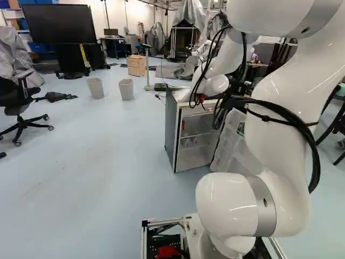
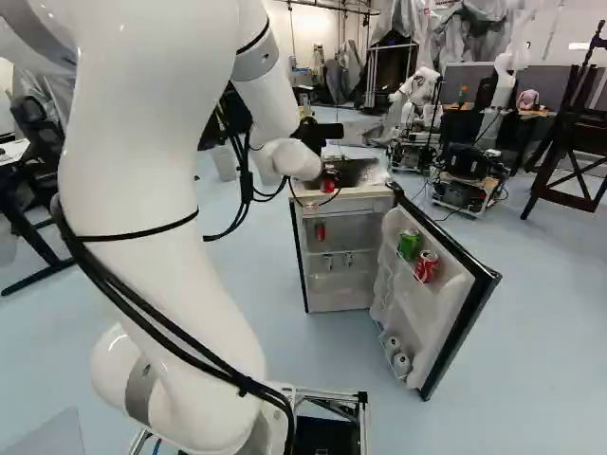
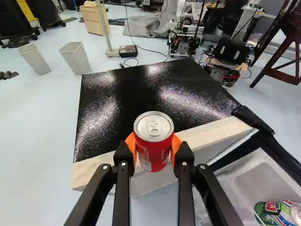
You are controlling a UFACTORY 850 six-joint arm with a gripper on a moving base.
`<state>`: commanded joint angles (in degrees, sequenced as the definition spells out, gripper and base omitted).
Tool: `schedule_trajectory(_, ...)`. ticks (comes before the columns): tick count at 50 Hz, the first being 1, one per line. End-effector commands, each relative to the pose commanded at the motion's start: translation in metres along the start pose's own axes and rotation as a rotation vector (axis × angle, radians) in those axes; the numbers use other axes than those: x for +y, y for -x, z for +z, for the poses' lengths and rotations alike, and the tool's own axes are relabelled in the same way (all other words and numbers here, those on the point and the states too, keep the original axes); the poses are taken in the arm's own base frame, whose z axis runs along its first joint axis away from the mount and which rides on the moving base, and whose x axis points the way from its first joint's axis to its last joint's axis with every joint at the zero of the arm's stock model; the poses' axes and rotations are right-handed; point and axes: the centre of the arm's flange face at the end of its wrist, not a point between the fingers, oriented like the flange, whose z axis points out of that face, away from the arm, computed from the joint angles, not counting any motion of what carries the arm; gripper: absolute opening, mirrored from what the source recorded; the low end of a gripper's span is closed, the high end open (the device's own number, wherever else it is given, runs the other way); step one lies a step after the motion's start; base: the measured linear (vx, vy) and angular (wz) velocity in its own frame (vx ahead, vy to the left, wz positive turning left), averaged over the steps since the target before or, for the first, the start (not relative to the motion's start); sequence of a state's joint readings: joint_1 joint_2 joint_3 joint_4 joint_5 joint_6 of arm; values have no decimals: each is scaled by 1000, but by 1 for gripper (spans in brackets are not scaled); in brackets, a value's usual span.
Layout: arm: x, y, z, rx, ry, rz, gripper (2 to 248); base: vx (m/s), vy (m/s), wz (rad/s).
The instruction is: Grab a drink from the fridge
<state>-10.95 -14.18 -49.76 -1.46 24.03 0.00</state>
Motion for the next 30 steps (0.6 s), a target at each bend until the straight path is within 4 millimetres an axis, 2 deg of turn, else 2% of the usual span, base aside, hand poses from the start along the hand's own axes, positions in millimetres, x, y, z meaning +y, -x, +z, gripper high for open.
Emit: schedule_trajectory(30, -12, -22, 38, 53, -19, -11, 94, 0, 0, 0)
